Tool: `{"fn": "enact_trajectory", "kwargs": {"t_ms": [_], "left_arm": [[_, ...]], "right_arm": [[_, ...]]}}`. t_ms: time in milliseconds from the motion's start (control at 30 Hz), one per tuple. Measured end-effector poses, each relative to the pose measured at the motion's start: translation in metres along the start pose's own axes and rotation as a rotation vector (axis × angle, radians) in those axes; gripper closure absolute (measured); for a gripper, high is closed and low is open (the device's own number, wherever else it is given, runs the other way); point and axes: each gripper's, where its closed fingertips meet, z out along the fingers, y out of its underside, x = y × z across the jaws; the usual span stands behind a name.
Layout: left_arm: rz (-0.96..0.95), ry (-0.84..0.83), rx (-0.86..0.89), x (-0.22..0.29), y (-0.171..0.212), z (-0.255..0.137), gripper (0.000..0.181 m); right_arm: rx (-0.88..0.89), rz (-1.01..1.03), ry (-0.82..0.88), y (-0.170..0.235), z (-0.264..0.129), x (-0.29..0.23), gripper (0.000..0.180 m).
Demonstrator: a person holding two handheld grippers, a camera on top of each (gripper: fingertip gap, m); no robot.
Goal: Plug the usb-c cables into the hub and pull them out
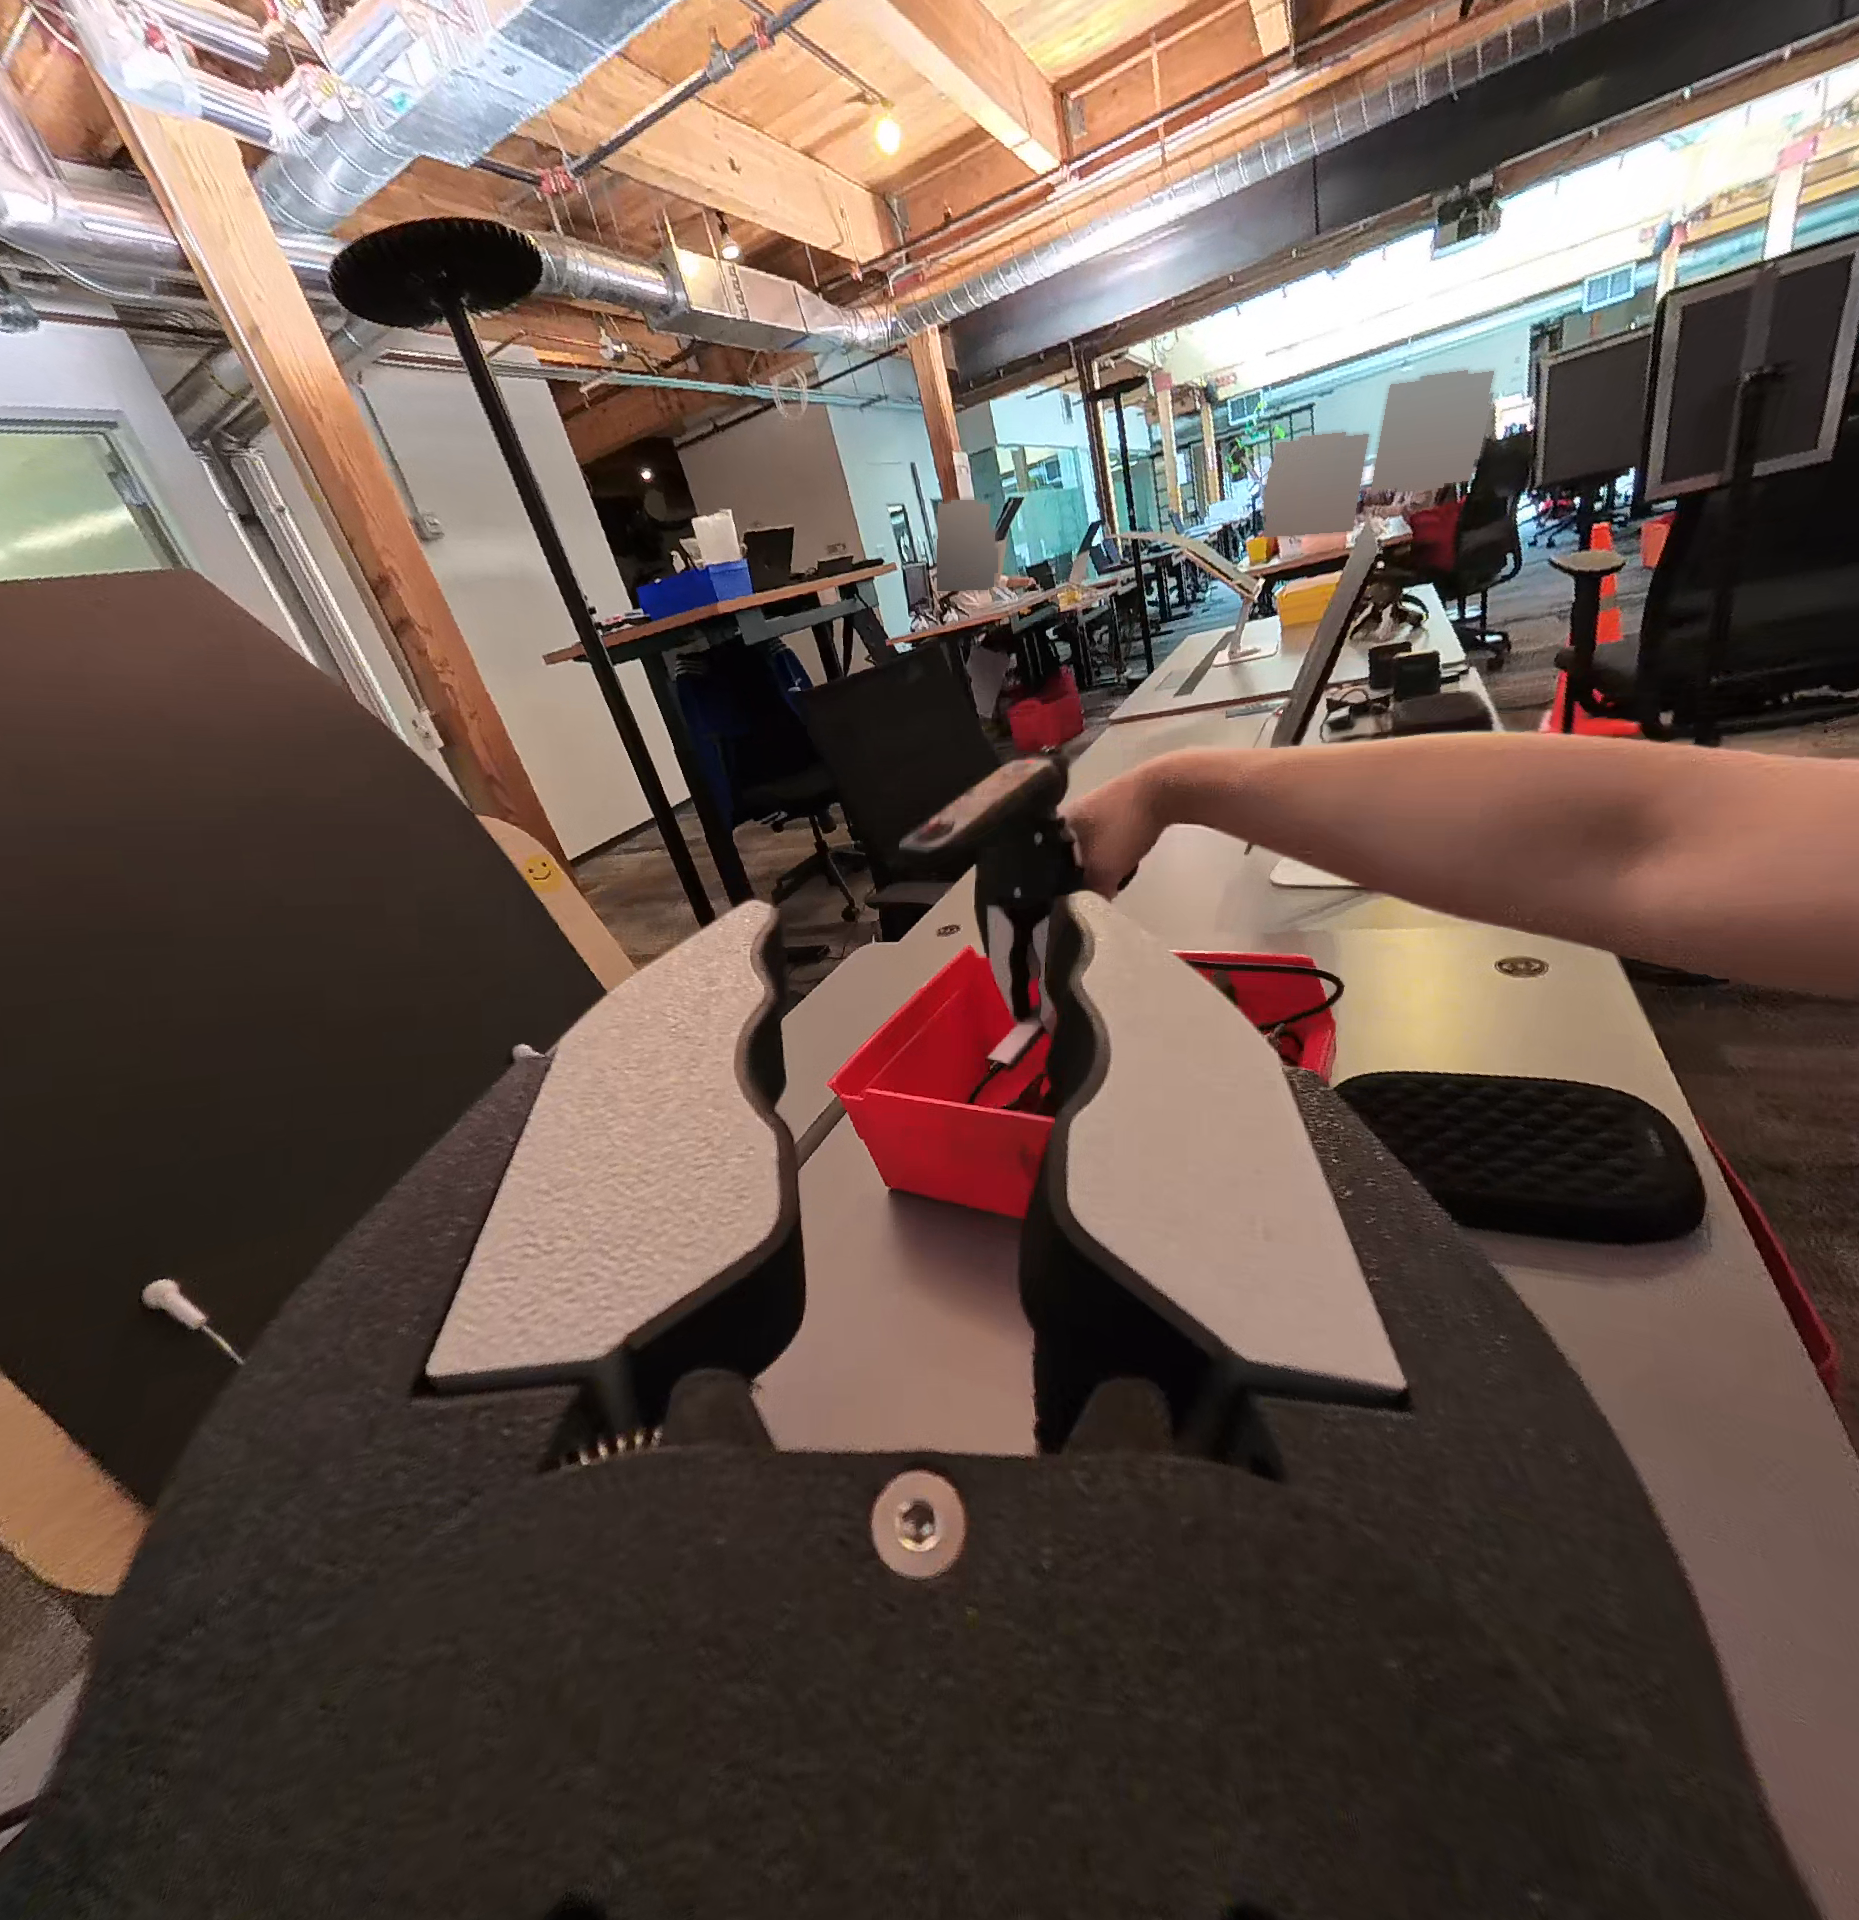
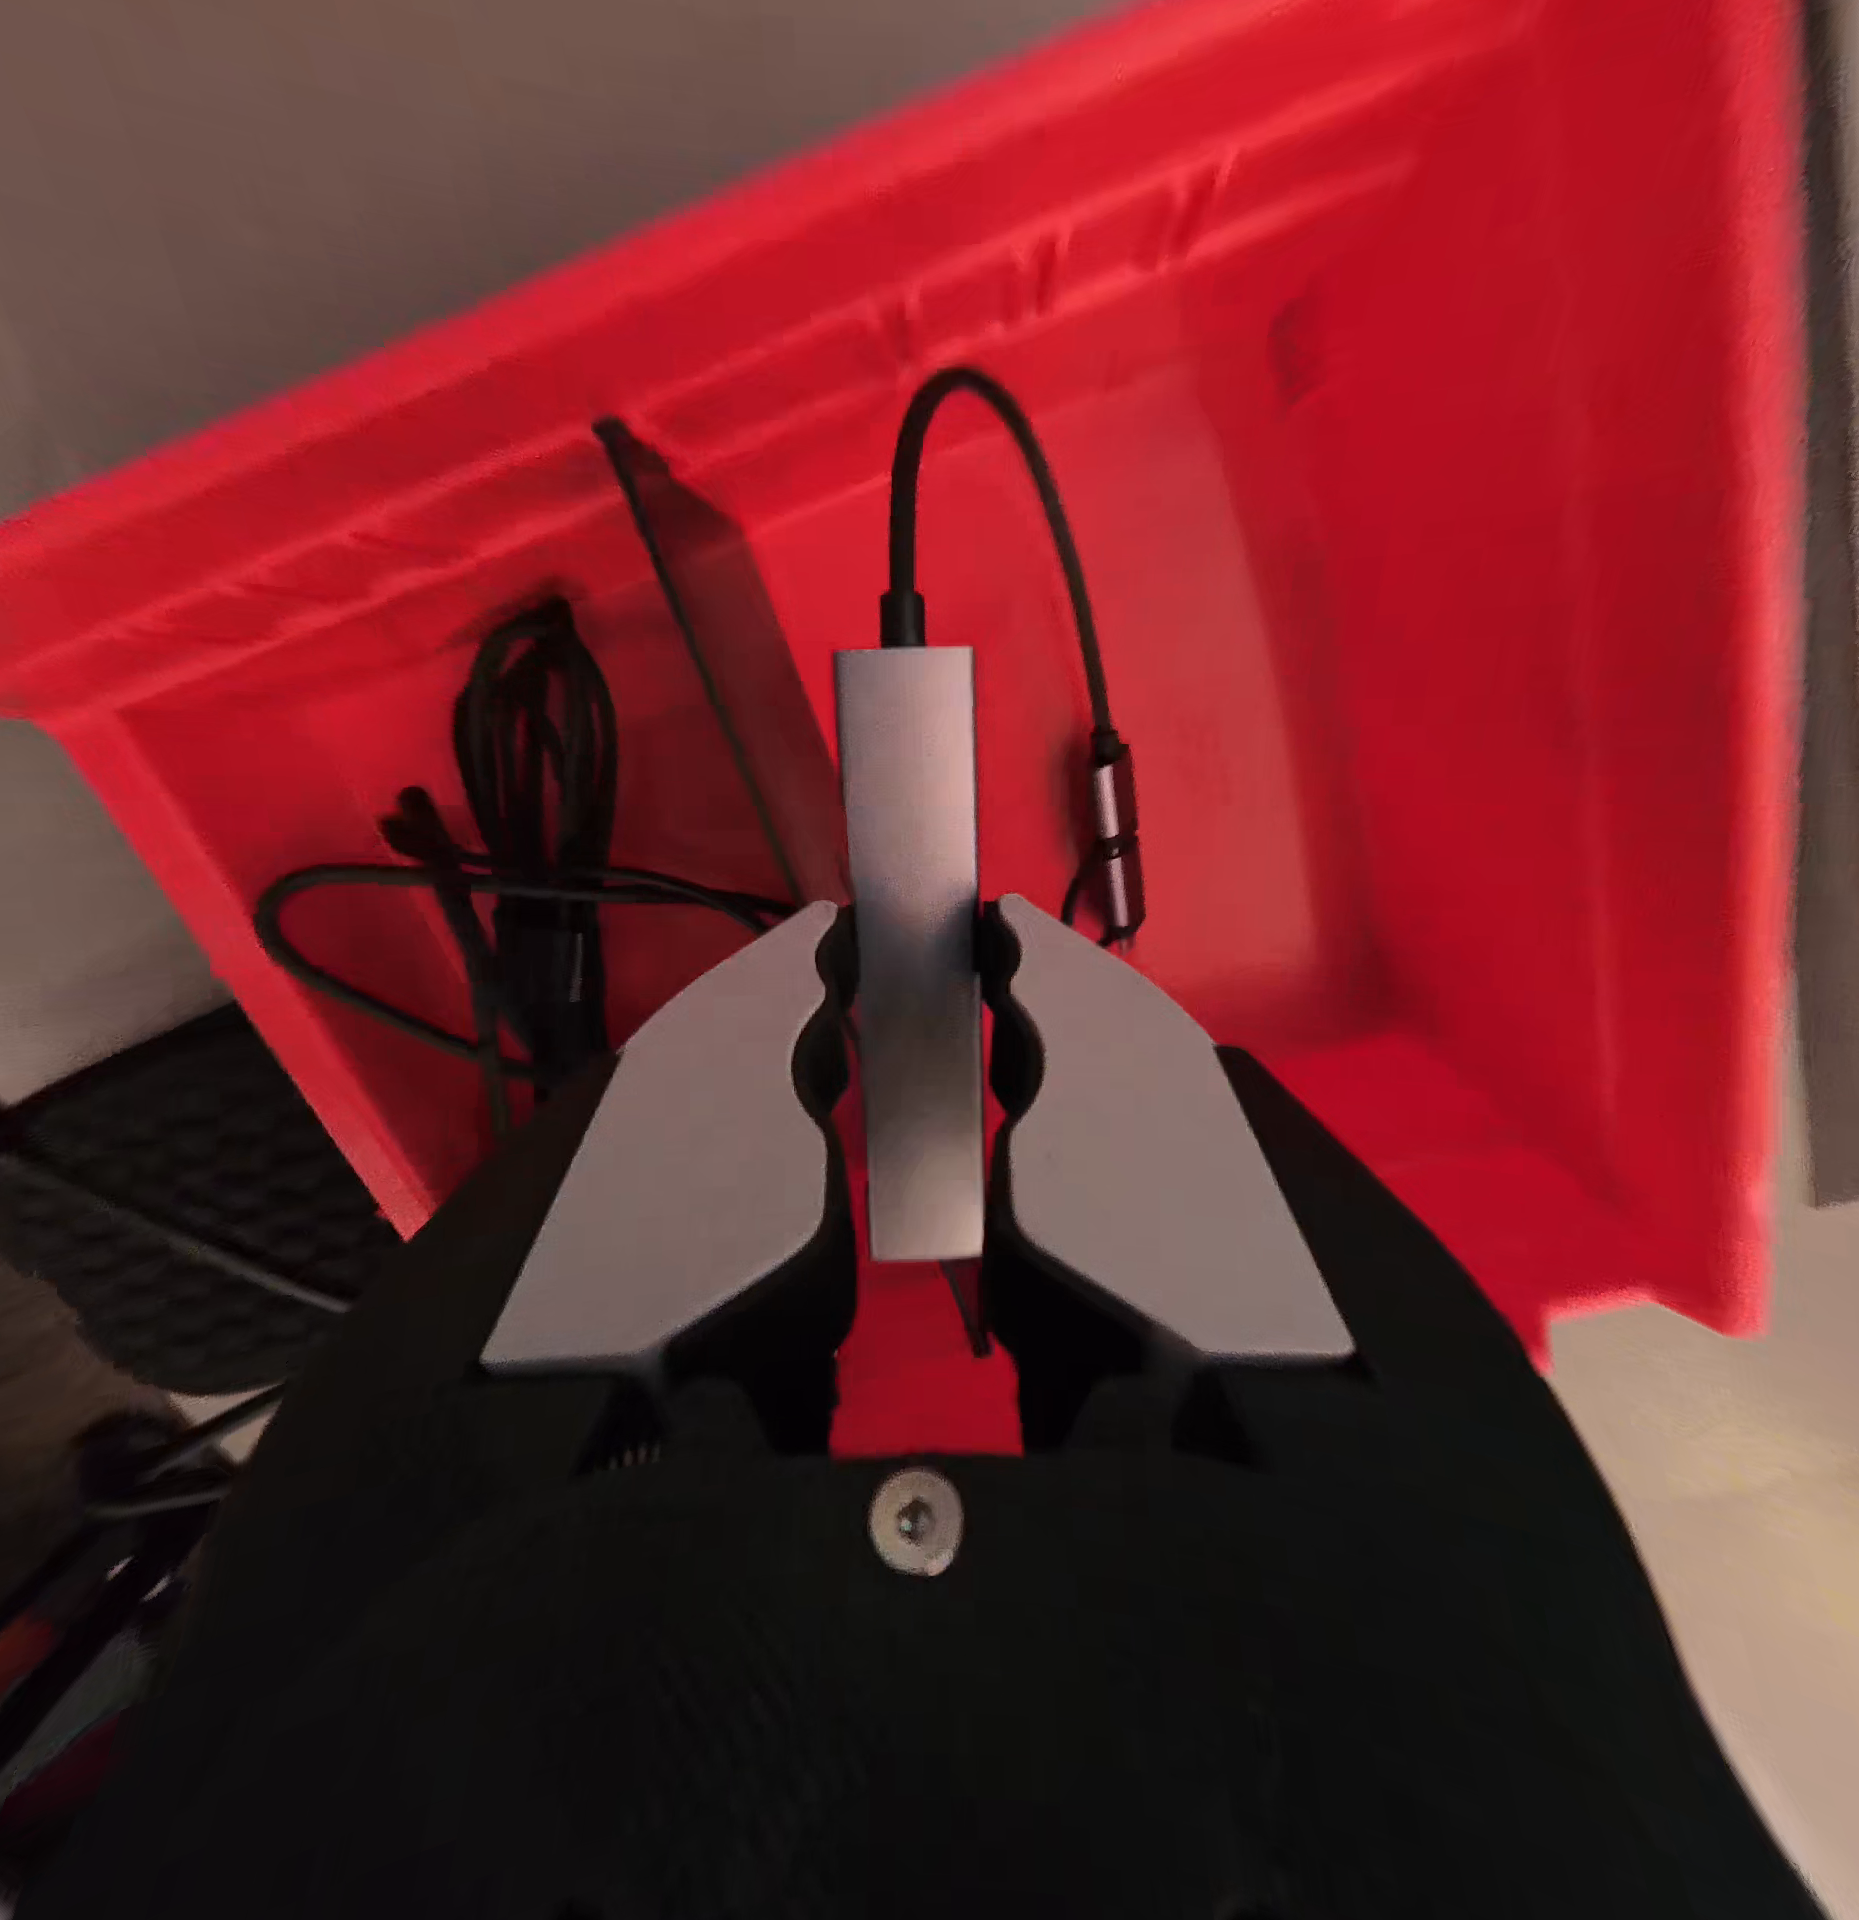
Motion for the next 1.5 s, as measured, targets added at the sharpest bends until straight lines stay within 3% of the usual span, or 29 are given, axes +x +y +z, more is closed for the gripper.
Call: {"fn": "enact_trajectory", "kwargs": {"t_ms": [133, 267, 433, 500, 633, 767, 900, 1033, 1333, 1433, 1500], "left_arm": [[0.004, -0.007, -0.032, 0.000, 0.006, 0.005, 0.134], [-0.025, -0.070, -0.061, -0.011, 0.011, 0.010, 0.137], [-0.030, -0.261, -0.188, -0.041, 0.032, 0.007, 0.132], [-0.012, -0.381, -0.283, -0.060, 0.046, -0.003, 0.132], [-0.038, -0.594, -0.537, -0.097, 0.090, -0.036, 0.132], [-0.151, -0.725, -0.795, -0.126, 0.152, -0.068, 0.137], [-0.223, -0.792, -0.841, -0.178, 0.209, -0.074, 0.134], [-0.343, -0.785, -0.934, -0.212, 0.259, -0.073, 0.142], [-0.424, -0.808, -1.259, -0.234, 0.334, -0.080, 0.139], [-0.295, -0.798, -1.345, -0.239, 0.340, -0.086, 0.167], [-0.208, -0.781, -1.371, -0.241, 0.339, -0.088, 0.175]], "right_arm": [[-0.009, 0.071, -0.063, 0.004, 0.019, 0.005, 0.154], [0.114, 0.037, 0.020, -0.006, -0.008, 0.013, 0.152], [0.551, 0.037, 0.299, -0.048, -0.096, 0.018, 0.151], [0.802, 0.018, 0.447, -0.066, -0.141, -0.002, 0.136], [1.086, -0.153, 0.697, -0.078, -0.188, -0.058, 0.139], [1.067, -0.155, 0.706, -0.084, -0.194, -0.065, 0.141], [1.106, -0.175, 0.624, -0.094, -0.187, -0.068, 0.141], [1.082, -0.188, 0.618, -0.099, -0.180, -0.065, 0.141], [1.052, -0.172, 0.613, -0.073, -0.190, -0.068, 0.139], [1.006, -0.167, 0.611, -0.065, -0.185, -0.065, 0.139], [0.997, -0.156, 0.611, -0.063, -0.183, -0.061, 0.139]]}}
